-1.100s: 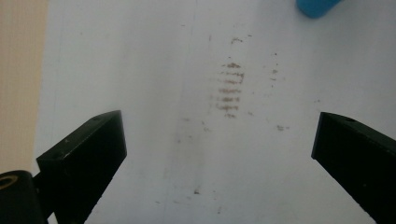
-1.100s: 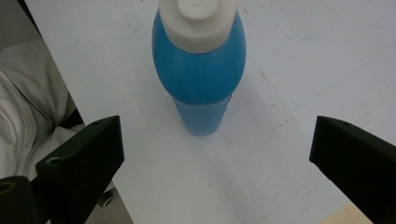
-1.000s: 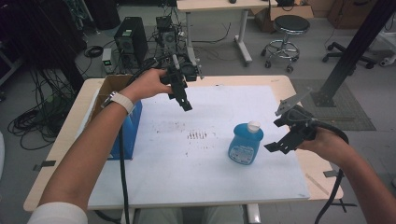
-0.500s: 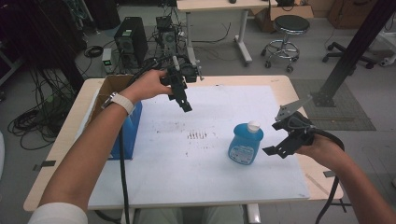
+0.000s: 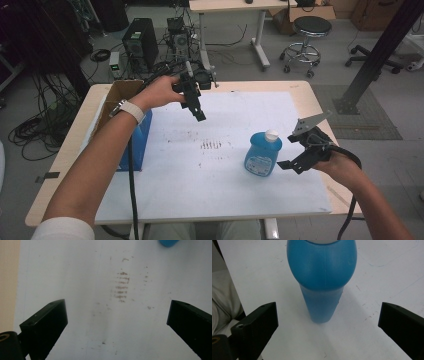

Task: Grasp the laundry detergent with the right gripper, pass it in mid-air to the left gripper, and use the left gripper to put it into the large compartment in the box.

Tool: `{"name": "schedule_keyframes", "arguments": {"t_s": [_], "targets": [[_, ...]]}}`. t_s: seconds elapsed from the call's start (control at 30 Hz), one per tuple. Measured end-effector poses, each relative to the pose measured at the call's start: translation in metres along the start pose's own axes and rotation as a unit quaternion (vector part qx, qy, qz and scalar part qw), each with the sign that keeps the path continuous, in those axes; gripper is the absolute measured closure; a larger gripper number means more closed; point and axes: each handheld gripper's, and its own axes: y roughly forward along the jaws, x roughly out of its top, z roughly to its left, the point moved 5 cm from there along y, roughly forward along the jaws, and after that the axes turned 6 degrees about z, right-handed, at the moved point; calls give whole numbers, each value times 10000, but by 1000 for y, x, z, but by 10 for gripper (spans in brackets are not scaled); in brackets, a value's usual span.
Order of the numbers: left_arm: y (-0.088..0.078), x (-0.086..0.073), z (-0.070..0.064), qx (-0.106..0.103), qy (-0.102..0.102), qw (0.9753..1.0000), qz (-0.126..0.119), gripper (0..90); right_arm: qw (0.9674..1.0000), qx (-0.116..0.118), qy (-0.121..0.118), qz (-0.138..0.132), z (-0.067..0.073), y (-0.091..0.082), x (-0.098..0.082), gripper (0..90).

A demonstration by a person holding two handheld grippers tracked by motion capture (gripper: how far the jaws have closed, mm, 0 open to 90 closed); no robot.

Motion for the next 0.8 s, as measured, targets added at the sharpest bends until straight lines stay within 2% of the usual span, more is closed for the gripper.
{"name": "schedule_keyframes", "arguments": {"t_s": [0.67, 0.8], "targets": [[3, -2, 1, -2, -40, 10000, 27, 37, 10000, 34, -21, -47, 2, 14, -1, 31], [3, -2, 1, -8, -38, 10000, 37, 37, 9999, 55, 60, -103, 1, 16, -1, 29]]}}
